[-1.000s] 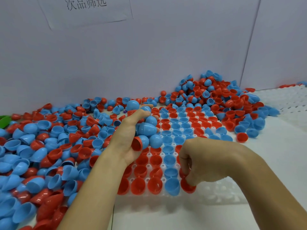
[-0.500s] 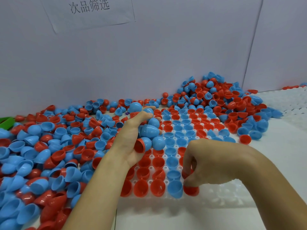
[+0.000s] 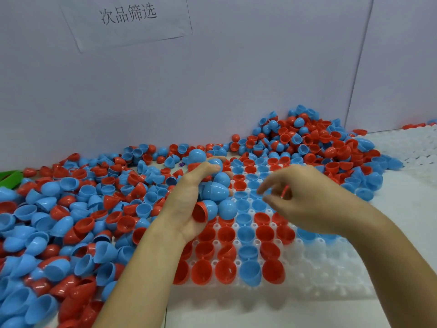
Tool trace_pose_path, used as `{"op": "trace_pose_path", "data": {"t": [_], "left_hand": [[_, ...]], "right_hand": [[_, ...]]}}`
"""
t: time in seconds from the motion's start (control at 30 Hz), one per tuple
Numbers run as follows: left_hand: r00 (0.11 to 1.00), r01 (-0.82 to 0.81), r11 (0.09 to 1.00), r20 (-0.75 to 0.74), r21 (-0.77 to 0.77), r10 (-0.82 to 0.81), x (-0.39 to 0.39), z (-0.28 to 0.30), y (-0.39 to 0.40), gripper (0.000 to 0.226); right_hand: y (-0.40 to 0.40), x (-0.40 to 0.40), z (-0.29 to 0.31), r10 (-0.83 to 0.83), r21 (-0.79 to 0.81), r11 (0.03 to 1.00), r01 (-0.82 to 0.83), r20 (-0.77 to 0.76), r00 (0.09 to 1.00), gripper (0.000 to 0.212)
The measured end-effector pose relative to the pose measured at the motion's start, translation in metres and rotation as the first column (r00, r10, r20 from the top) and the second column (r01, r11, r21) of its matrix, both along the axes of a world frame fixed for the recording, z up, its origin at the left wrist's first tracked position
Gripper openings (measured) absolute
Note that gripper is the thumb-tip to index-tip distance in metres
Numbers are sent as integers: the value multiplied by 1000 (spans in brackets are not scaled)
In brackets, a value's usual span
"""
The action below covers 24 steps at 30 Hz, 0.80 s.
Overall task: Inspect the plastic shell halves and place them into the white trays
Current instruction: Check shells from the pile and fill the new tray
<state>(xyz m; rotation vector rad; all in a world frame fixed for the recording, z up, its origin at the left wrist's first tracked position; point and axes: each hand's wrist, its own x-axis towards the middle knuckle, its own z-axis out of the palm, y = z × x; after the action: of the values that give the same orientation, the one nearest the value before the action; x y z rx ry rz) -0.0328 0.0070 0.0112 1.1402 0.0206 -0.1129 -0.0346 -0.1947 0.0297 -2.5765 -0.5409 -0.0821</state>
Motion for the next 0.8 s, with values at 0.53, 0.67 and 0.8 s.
{"op": "trace_pose_path", "data": {"t": [0.53, 0.67, 0.8], "left_hand": [[967, 206, 957, 105, 202, -231, -9, 3, -2, 14], [976, 163, 968, 113, 191, -187, -9, 5, -3, 21], [987, 100, 976, 107, 196, -122, -7, 5, -4, 28]], "right_hand": [[39, 17, -18, 81, 615, 771, -166, 164, 983, 21], [40, 18, -19, 78, 637, 751, -176, 179, 981, 16], [44, 20, -22, 23, 666, 730, -151, 197, 980, 12]]}}
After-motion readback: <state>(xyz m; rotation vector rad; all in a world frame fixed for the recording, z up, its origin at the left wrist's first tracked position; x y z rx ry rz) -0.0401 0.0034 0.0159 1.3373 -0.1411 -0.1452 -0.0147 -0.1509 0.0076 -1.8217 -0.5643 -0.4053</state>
